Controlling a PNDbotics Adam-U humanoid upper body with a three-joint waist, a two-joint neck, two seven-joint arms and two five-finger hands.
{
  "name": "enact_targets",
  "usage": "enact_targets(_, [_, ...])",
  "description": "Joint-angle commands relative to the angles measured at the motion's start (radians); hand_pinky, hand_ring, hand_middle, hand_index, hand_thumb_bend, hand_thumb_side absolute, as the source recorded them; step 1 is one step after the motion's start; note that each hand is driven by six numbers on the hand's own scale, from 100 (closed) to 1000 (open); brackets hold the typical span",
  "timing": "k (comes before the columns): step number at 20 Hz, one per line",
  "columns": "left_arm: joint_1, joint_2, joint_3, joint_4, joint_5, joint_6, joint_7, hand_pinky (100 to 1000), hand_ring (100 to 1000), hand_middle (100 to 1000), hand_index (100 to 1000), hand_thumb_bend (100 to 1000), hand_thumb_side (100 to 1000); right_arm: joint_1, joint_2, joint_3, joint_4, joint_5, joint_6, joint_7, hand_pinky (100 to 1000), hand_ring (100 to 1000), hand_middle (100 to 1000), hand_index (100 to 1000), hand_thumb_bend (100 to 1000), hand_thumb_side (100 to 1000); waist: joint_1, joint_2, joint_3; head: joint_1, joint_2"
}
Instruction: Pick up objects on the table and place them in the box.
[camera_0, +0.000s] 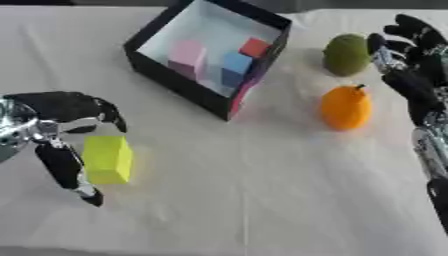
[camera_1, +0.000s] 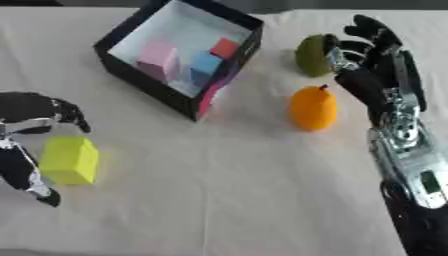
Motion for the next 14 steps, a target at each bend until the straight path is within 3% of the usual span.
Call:
enact_targets(1, [0.0,0.02,0.011,-0.011,-0.002,0.022,-0.007,838,862,788,852,793,313,-0.014,-0.019,-0.005,-0.014,0.004,0.001,0.002,799,759,754,843,347,251,0.0,-0.014,0.0,0.002,0.003])
enact_targets(7, [0.007,0.019,0.013,-0.011,-0.011,0.03,0.001,805,833,765,815,785,234,-0.013,-0.02,-0.004,-0.015,0.003,0.001,0.002,799,759,754,843,345,252,-0.002,-0.014,0.002,0.006,0.003])
enact_targets(10, [0.007,0.018,0.014,-0.011,-0.03,0.028,0.007,765,803,729,768,758,147,-0.012,-0.021,-0.004,-0.015,0.003,0.002,0.003,799,759,754,843,345,252,-0.001,-0.014,0.003,0.007,0.004])
enact_targets(14, [0.007,0.015,0.01,-0.011,-0.068,0.025,0.033,735,780,694,741,778,122,-0.013,-0.021,-0.004,-0.015,0.002,0.001,0.002,799,759,754,843,344,253,-0.001,-0.015,0.003,0.009,0.004])
